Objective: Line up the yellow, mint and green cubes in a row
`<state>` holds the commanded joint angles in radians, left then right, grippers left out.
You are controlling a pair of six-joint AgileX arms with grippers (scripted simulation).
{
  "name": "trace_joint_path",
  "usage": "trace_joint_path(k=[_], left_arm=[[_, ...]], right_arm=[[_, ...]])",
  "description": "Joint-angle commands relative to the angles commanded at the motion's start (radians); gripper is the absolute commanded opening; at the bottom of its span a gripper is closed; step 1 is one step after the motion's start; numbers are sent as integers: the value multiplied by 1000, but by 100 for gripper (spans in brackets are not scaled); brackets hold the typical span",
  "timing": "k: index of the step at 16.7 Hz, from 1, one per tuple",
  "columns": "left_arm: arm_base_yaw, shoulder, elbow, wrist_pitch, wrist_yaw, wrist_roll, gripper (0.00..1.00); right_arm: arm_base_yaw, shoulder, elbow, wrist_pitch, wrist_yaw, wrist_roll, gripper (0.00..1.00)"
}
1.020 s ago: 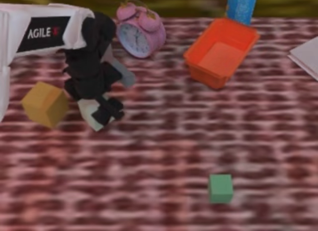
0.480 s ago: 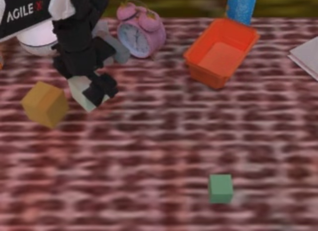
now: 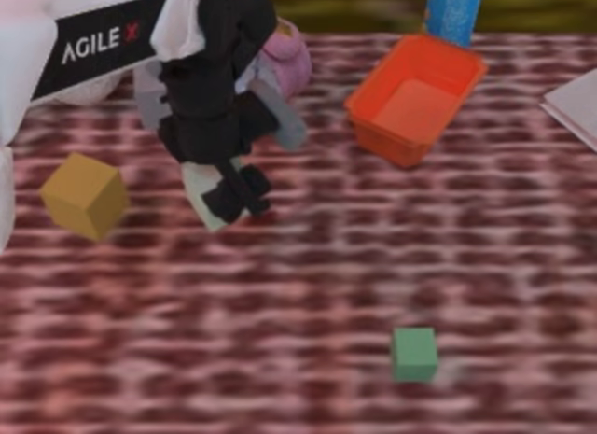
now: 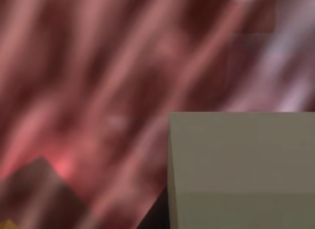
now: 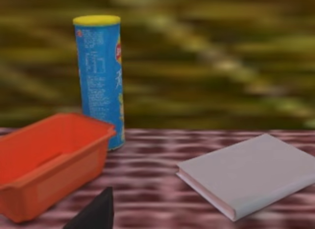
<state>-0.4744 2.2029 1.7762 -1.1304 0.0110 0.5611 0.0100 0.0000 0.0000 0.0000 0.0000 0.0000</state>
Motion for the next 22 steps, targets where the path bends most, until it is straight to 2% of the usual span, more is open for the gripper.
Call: trace_joint_path(k=[6, 9, 16, 22], left_arm=[[-318, -109, -132, 15, 2, 85, 0], [-412, -148, -175, 23, 2, 113, 0], [-421, -143, -189, 41, 1, 117, 0], [-422, -71, -302, 232, 3, 116, 0]], right_arm=[[0, 0, 0, 0, 0, 0, 100], [0, 0, 0, 0, 0, 0, 100], [0, 0, 0, 0, 0, 0, 100], [0, 0, 0, 0, 0, 0, 100]])
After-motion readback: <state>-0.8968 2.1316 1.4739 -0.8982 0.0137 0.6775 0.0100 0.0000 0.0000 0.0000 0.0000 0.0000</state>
